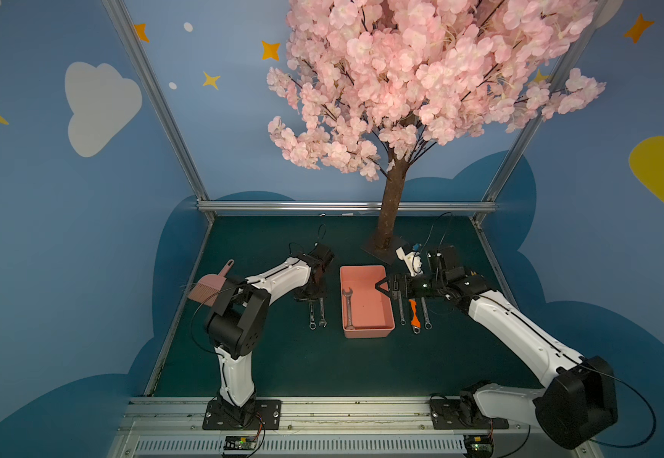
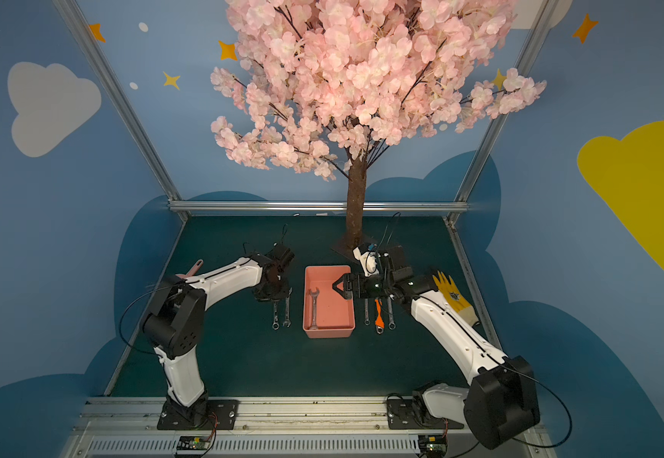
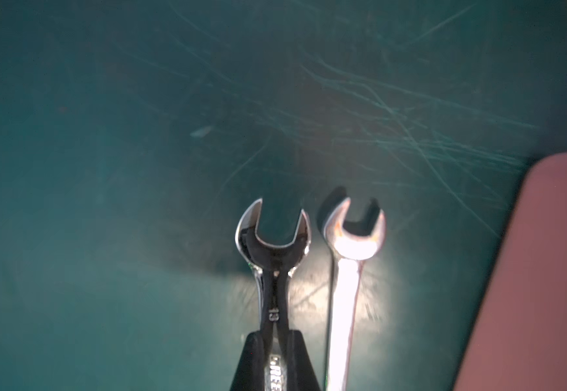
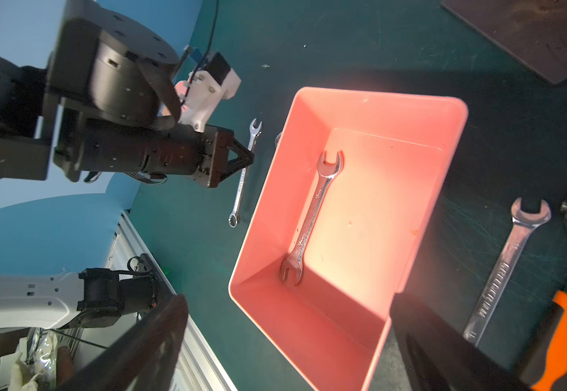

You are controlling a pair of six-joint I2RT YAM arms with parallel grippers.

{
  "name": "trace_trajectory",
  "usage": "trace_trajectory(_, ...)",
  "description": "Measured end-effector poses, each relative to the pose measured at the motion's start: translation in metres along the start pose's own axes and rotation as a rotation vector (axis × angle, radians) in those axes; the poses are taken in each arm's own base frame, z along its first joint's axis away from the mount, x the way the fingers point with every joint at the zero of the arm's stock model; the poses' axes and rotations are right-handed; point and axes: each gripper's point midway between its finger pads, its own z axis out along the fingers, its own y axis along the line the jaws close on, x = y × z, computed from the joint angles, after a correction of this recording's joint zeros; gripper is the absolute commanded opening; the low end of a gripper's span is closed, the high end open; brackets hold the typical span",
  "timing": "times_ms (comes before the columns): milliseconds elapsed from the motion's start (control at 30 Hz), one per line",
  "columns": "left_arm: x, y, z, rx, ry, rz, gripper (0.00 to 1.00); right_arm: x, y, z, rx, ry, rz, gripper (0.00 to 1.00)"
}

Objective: Take out the wrench from the storage box
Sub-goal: Place the wrench at the center of the board, then pick up the wrench from the storage box.

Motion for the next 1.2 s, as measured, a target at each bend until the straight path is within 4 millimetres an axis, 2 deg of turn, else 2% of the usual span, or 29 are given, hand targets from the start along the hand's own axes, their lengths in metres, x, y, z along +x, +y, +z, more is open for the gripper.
trace_trajectory(100, 0.001, -0.002, 0.01, 0.001, 0.015, 0.011, 0.03, -0.001, 0.001, 0.0, 0.002, -0.003, -0.003, 0.98)
trace_trajectory(267, 0.001, -0.004, 0.013, 0.014, 0.02, 0.019, 0.08, -0.001, -0.001, 0.002, 0.01, 0.0, 0.0, 0.98)
trace_trajectory(467, 0.0, -0.003, 0.015, 0.012, 0.02, 0.009, 0.26, 0.0, -0.004, 0.005, 0.015, 0.011, 0.006, 0.98)
trace_trajectory(833, 0.0, 0.004, 0.008, -0.026, 0.026, 0.012, 0.39, -0.005, -0.002, 0.004, 0.015, -0.001, -0.002, 0.98)
trace_trajectory(933, -0.001, 0.002, -0.01, -0.023, 0.019, 0.014, 0.42, -0.007, -0.001, 0.003, 0.017, -0.003, -0.003, 0.98)
trace_trajectory(1000, -0.006, -0.005, -0.034, 0.003, -0.008, 0.017, 0.44, -0.009, -0.001, 0.001, 0.019, -0.008, -0.004, 0.98)
trace_trajectory(1200, -0.008, -0.049, -0.109, 0.149, -0.11, 0.044, 0.47, -0.013, -0.01, -0.003, 0.044, -0.017, 0.008, 0.98)
